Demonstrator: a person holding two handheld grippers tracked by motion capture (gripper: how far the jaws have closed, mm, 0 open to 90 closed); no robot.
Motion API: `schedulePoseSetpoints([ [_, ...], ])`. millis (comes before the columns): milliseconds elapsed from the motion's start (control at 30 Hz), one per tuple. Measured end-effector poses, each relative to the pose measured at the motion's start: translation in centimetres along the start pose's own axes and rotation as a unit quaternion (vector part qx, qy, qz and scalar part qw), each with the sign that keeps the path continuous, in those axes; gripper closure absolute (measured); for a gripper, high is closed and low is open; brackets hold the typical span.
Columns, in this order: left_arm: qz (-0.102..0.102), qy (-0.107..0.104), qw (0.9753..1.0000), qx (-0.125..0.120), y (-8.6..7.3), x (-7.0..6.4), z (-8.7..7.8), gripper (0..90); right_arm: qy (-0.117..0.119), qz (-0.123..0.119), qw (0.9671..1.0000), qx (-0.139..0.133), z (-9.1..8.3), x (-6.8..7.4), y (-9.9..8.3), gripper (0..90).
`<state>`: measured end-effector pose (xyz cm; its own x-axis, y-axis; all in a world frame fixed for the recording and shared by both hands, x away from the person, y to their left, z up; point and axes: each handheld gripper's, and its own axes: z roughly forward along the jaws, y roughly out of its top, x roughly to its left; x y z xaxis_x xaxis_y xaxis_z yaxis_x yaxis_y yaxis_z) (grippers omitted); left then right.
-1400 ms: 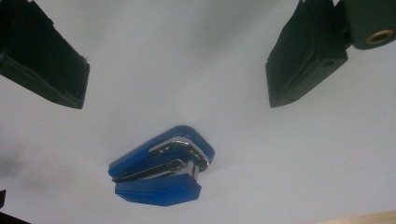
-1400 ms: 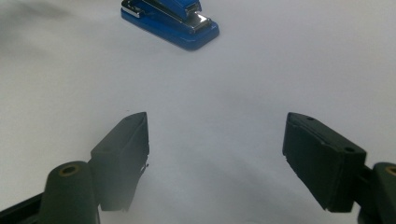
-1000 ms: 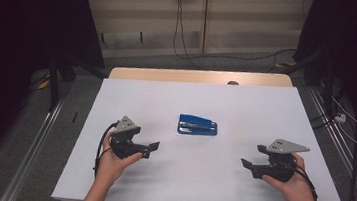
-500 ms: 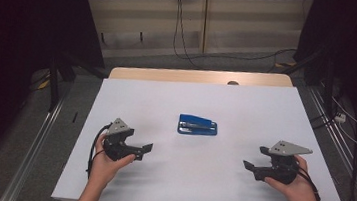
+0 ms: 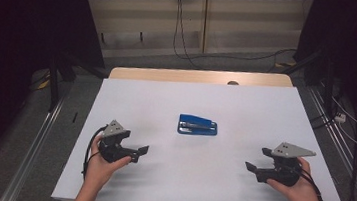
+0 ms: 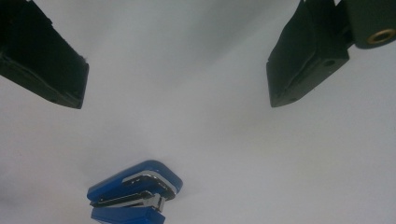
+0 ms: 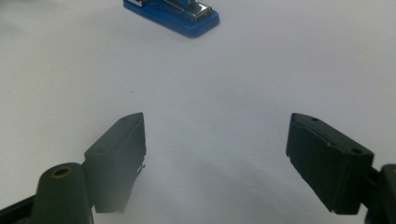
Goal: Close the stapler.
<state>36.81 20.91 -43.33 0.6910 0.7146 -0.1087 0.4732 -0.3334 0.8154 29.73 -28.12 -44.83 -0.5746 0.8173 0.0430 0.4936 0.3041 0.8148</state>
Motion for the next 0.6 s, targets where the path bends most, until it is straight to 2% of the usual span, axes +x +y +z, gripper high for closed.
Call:
schedulePoseSetpoints([
  [433, -0.003, -0.001, 1.0000, 0.000, -0.6, 0.4, -0.7, 5.7, -0.002, 0.001, 1.0000, -0.001, -0.2, -0.1, -0.3, 20.0],
  [600, -0.004, -0.001, 0.9999, -0.012, -0.6, 0.5, -1.3, 5.7, -0.001, 0.001, 1.0000, -0.003, -0.4, -0.1, -0.4, 19.9],
])
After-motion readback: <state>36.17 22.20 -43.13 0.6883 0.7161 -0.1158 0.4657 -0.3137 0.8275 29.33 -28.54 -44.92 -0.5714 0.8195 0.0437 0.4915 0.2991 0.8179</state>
